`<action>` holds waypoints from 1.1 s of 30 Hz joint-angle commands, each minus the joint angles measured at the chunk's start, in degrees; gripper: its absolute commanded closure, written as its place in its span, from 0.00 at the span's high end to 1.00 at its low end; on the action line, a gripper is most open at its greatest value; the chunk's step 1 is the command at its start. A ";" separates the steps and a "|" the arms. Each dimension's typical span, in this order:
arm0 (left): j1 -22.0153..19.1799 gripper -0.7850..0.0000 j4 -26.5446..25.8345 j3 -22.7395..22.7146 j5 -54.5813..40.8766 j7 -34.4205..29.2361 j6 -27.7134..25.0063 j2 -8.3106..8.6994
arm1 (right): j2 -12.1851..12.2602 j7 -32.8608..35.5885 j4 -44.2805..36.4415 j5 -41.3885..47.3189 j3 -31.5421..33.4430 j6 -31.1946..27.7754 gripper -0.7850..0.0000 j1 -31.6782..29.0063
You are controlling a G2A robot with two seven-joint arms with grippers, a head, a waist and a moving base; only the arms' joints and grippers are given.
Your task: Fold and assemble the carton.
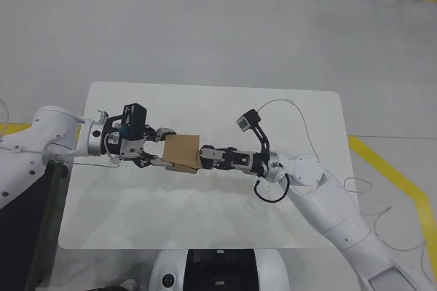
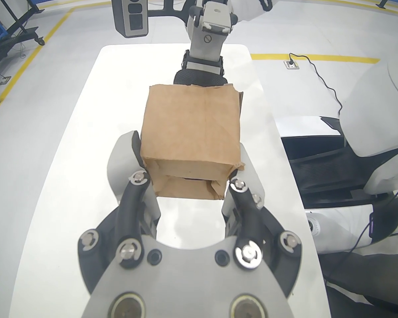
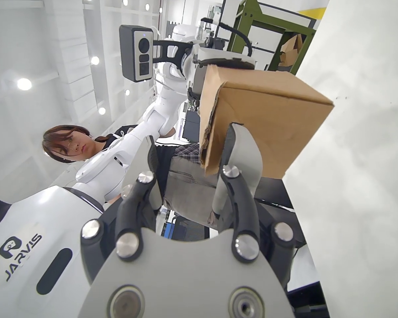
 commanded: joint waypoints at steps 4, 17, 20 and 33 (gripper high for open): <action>0.61 0.33 0.31 -0.52 -0.11 -0.56 0.00 -0.25 | -0.52 0.62 -0.17 1.27 -0.90 -0.18 0.47 0.19; 1.73 0.34 0.66 -2.08 -1.26 -2.35 0.00 -0.95 | -1.70 1.05 2.64 1.72 -1.53 -2.08 0.47 1.64; 2.01 0.34 0.92 -2.45 -1.67 -2.70 0.00 -1.03 | -1.35 1.61 2.19 1.40 -0.07 -2.26 0.48 0.87; 3.18 0.34 1.36 -3.73 -3.22 -3.59 0.00 -1.44 | -1.04 4.04 -2.29 3.02 1.49 -2.22 0.48 -2.01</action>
